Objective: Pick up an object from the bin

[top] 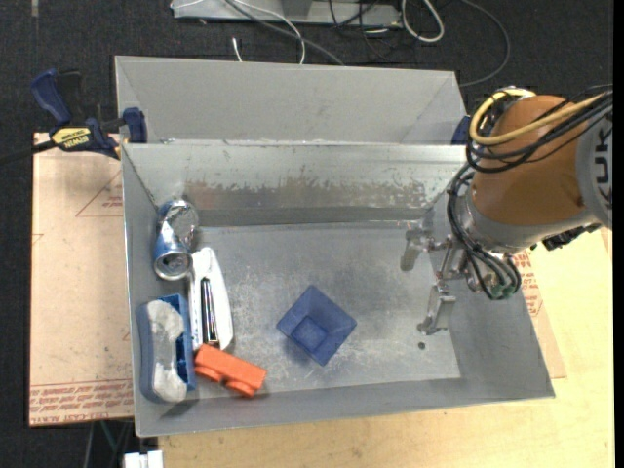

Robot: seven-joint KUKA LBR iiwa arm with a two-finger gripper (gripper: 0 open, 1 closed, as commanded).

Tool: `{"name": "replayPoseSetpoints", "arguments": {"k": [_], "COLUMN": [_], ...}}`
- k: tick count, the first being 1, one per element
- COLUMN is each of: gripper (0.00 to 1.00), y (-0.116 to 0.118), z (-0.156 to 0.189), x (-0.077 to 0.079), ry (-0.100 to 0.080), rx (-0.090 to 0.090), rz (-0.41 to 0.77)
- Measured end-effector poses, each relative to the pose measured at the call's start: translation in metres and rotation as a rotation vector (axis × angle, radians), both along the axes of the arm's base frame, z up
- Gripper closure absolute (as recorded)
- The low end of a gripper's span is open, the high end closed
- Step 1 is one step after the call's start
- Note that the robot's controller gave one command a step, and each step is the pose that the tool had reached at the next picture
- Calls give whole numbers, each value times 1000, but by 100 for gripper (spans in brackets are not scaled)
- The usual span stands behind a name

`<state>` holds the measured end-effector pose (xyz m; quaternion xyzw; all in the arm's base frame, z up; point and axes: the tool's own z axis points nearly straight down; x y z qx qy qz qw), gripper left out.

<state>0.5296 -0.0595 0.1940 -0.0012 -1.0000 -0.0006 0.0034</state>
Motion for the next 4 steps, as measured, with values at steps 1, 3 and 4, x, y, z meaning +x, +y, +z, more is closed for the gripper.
{"name": "replayPoseSetpoints", "arguments": {"k": [1, 3, 4], "gripper": [0, 0, 0], "y": [0, 111, 159], "z": [4, -62, -94], "x": [2, 22, -16], "ry": [-8, -23, -9], "rx": [-1, -3, 3], "rz": [3, 497, 249]}}
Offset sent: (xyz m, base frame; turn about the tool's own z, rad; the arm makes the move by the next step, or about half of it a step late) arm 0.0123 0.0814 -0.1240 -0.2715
